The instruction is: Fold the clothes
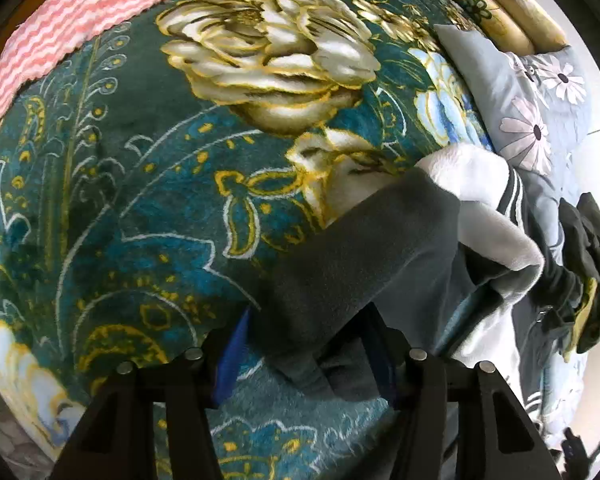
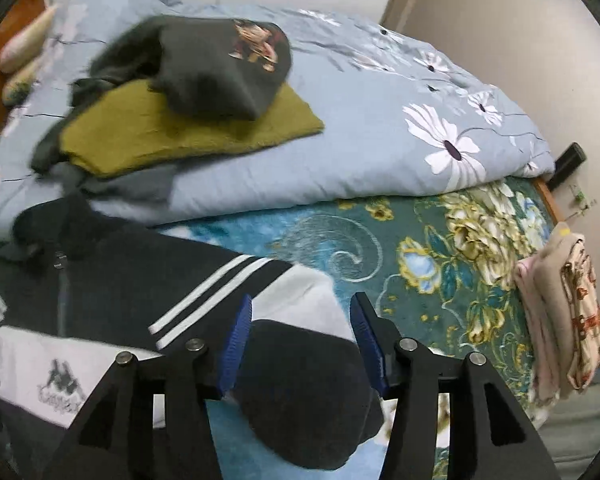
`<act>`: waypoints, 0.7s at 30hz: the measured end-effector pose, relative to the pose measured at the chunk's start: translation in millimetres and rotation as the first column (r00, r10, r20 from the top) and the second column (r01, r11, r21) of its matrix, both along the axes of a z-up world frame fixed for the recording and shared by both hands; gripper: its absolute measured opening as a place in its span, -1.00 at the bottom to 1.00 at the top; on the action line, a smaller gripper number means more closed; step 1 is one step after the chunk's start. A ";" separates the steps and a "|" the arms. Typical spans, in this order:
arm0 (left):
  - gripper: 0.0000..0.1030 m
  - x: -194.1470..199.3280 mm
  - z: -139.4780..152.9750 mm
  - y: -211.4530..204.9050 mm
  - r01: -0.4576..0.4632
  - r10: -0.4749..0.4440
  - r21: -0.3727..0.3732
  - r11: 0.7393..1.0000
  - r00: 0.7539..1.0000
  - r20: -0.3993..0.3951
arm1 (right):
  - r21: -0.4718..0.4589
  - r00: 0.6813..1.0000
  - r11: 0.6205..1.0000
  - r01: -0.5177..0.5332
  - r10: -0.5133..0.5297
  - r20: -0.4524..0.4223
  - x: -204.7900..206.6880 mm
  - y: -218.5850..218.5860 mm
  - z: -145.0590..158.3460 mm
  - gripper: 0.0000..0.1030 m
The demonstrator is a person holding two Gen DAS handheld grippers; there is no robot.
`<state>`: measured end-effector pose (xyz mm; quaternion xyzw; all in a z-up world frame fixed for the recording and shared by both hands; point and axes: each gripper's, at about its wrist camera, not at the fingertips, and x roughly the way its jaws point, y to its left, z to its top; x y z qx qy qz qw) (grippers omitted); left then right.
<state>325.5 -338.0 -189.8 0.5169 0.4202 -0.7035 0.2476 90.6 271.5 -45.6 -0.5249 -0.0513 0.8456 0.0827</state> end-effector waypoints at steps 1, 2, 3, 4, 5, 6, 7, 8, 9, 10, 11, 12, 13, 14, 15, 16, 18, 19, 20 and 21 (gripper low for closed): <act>-0.46 -1.4 -0.5 3.3 0.011 -0.011 -0.027 1.000 1.000 0.005 | -0.013 1.000 1.000 -0.016 0.016 -0.004 5.4 -2.8 1.0 0.03; -0.51 -2.8 1.0 4.7 0.021 -0.021 -0.048 0.999 1.000 0.009 | -0.025 0.999 0.999 -0.031 0.031 -0.008 10.5 -5.7 1.8 0.03; -0.54 -4.5 5.1 4.5 0.031 -0.030 -0.071 0.997 0.999 0.013 | -0.032 0.999 0.998 -0.044 0.044 -0.004 14.4 -8.8 1.6 0.03; -0.55 -6.9 9.1 2.6 0.040 -0.038 -0.097 0.995 0.999 0.018 | -0.044 0.999 0.998 -0.051 0.051 -0.004 18.2 -10.4 1.9 0.03; -0.56 -12.8 13.2 -8.5 0.044 -0.040 -0.130 0.991 0.999 0.032 | -0.056 0.998 0.997 -0.058 0.058 -0.003 21.9 -11.7 2.1 0.03; -0.57 -18.6 17.3 -19.6 0.049 -0.042 -0.162 0.986 0.998 0.046 | -0.074 0.998 0.995 -0.059 0.059 -0.001 24.8 -10.4 2.1 0.03; -0.57 -24.5 21.4 -30.7 0.054 -0.043 -0.195 0.979 0.997 0.060 | -0.093 0.999 0.994 -0.049 0.049 0.003 27.7 -5.4 2.7 0.03; -0.57 -30.3 25.6 -41.8 0.059 -0.043 -0.227 0.972 0.996 0.075 | -0.109 0.999 0.993 -0.037 0.038 0.007 30.4 -0.3 3.2 0.03; -0.57 -36.2 29.7 -52.9 0.065 -0.043 -0.259 0.964 0.995 0.089 | -0.110 1.000 0.994 -0.018 0.019 0.007 32.2 6.1 3.6 0.03; -0.57 -42.0 33.8 -64.0 0.071 -0.043 -0.290 0.954 0.994 0.103 | -0.111 1.000 0.994 0.001 0.000 0.009 33.9 12.7 3.8 0.03; -0.57 -47.9 37.9 -75.1 0.078 -0.042 -0.321 0.944 0.992 0.117 | -0.113 1.000 0.993 0.019 -0.018 0.012 35.2 20.5 2.8 0.03; -0.57 -53.7 42.0 -86.2 0.085 -0.041 -0.352 0.932 0.990 0.131 | -0.117 0.999 0.992 0.039 -0.037 0.017 36.6 28.7 1.5 0.03; -0.57 -59.6 46.1 -97.4 0.092 -0.039 -0.382 0.919 0.989 0.146 | -0.129 0.998 0.989 0.066 -0.063 0.031 38.4 39.1 -0.7 0.03; -0.57 -65.5 50.2 -108.5 0.100 -0.036 -0.412 0.906 0.987 0.159 | -0.149 0.995 0.984 0.095 -0.089 0.044 40.1 49.2 -2.4 0.03; -0.57 -71.8 53.8 -117.9 0.108 -0.035 -0.437 0.893 0.984 0.172 | -0.169 0.992 0.978 0.123 -0.115 0.058 42.0 59.3 -3.9 0.03; -0.57 -80.8 54.1 -118.2 0.118 -0.042 -0.443 0.889 0.983 0.177 | -0.195 0.988 0.969 0.150 -0.140 0.067 44.6 69.5 -4.6 0.03; -0.54 -98.1 55.0 -118.7 0.135 -0.056 -0.451 0.882 0.981 0.185 | -0.234 0.980 0.952 0.199 -0.186 0.076 52.6 89.5 -5.8 0.03; -0.51 -102.4 57.1 -118.4 0.129 -0.057 -0.432 0.892 0.983 0.175 | -0.253 0.974 0.941 0.223 -0.209 0.082 56.3 99.7 -6.5 0.03; -0.51 -106.2 59.4 -118.1 0.122 -0.058 -0.412 0.903 0.985 0.165 | -0.269 0.968 0.930 0.249 -0.233 0.091 58.8 111.3 -7.7 0.03; -0.48 -106.5 63.1 -117.8 0.111 -0.058 -0.386 0.916 0.987 0.148 | -0.283 0.962 0.919 0.273 -0.254 0.102 61.8 123.0 -10.0 0.03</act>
